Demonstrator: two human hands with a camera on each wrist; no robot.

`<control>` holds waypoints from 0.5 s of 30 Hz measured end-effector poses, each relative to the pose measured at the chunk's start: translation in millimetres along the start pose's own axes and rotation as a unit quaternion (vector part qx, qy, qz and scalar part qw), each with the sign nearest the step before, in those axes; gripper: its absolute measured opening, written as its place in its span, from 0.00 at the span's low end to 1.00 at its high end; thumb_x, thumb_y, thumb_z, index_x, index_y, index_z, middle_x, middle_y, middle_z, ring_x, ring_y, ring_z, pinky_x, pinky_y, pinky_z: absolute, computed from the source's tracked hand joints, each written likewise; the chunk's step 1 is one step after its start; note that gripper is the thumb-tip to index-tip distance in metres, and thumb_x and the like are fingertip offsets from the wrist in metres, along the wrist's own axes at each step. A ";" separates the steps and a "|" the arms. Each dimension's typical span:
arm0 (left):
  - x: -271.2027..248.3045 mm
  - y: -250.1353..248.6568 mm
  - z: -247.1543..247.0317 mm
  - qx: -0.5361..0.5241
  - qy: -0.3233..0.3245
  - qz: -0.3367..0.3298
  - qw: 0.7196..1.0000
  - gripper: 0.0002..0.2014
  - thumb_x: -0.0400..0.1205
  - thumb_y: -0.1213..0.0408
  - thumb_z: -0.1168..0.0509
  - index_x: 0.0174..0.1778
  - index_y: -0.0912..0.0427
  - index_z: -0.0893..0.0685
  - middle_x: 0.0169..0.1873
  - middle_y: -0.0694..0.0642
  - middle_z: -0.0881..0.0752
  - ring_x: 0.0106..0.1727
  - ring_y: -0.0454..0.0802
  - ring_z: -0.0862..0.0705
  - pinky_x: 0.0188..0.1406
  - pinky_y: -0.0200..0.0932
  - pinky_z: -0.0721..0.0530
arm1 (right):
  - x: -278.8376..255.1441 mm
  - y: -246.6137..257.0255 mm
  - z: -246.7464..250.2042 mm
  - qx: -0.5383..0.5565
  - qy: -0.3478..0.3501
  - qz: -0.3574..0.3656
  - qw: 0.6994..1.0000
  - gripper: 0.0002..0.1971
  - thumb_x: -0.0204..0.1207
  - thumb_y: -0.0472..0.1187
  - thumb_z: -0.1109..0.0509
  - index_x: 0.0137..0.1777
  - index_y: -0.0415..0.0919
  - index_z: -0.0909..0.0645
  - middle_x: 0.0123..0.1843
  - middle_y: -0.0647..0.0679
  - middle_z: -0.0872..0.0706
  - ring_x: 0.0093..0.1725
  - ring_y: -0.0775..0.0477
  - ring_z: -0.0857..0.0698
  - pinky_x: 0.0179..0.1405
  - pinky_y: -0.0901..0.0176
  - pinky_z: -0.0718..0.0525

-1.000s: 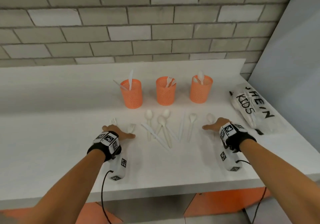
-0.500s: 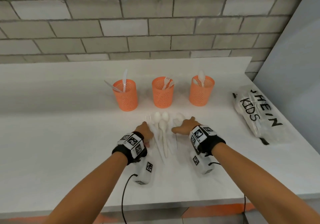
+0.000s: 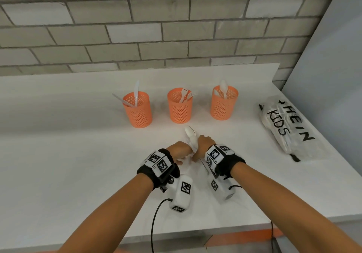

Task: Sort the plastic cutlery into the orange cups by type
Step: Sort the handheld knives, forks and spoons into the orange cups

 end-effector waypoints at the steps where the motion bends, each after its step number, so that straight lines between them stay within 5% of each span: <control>1: 0.0 1.5 -0.8 -0.011 0.008 -0.001 1.000 0.10 0.80 0.67 0.41 0.56 0.60 0.20 0.42 0.52 0.24 0.48 0.48 0.26 0.46 0.41 0.23 | 0.4 -1.5 -0.7 0.008 0.003 -0.003 1.000 0.34 0.65 0.43 0.21 0.67 0.33 0.31 0.66 0.37 0.21 0.64 0.38 0.20 0.57 0.53 0.20; 5: -3.3 5.2 -4.9 -0.051 0.023 0.004 0.998 0.07 0.82 0.67 0.43 0.40 0.57 0.21 0.37 0.52 0.22 0.39 0.46 0.26 0.41 0.39 0.24 | -0.3 -2.2 -3.2 -0.002 -0.018 0.011 1.000 0.29 0.66 0.44 0.22 0.63 0.31 0.27 0.62 0.37 0.18 0.61 0.38 0.17 0.49 0.55 0.20; 11: -8.6 8.5 -11.5 -0.119 0.059 -0.018 0.991 0.08 0.82 0.70 0.44 0.45 0.59 0.19 0.40 0.53 0.18 0.42 0.46 0.21 0.43 0.39 0.23 | -1.6 -7.9 -6.5 -0.036 -0.035 0.013 0.999 0.23 0.67 0.41 0.24 0.60 0.31 0.23 0.59 0.37 0.17 0.58 0.38 0.16 0.46 0.57 0.20; 15: -10.5 14.5 -12.9 -0.123 0.062 -0.033 0.990 0.09 0.81 0.70 0.43 0.49 0.58 0.18 0.45 0.51 0.17 0.46 0.44 0.21 0.46 0.38 0.23 | -3.8 -4.8 -9.2 -0.040 -0.072 0.019 0.996 0.24 0.72 0.39 0.27 0.65 0.31 0.30 0.66 0.35 0.22 0.65 0.36 0.21 0.60 0.50 0.22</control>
Point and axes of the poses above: each hand's wrist, its own x-axis towards the middle knuckle, its own z-axis out of the back of the hand, y = z × x, the point moved 7 cm from there along x, towards the middle knuckle
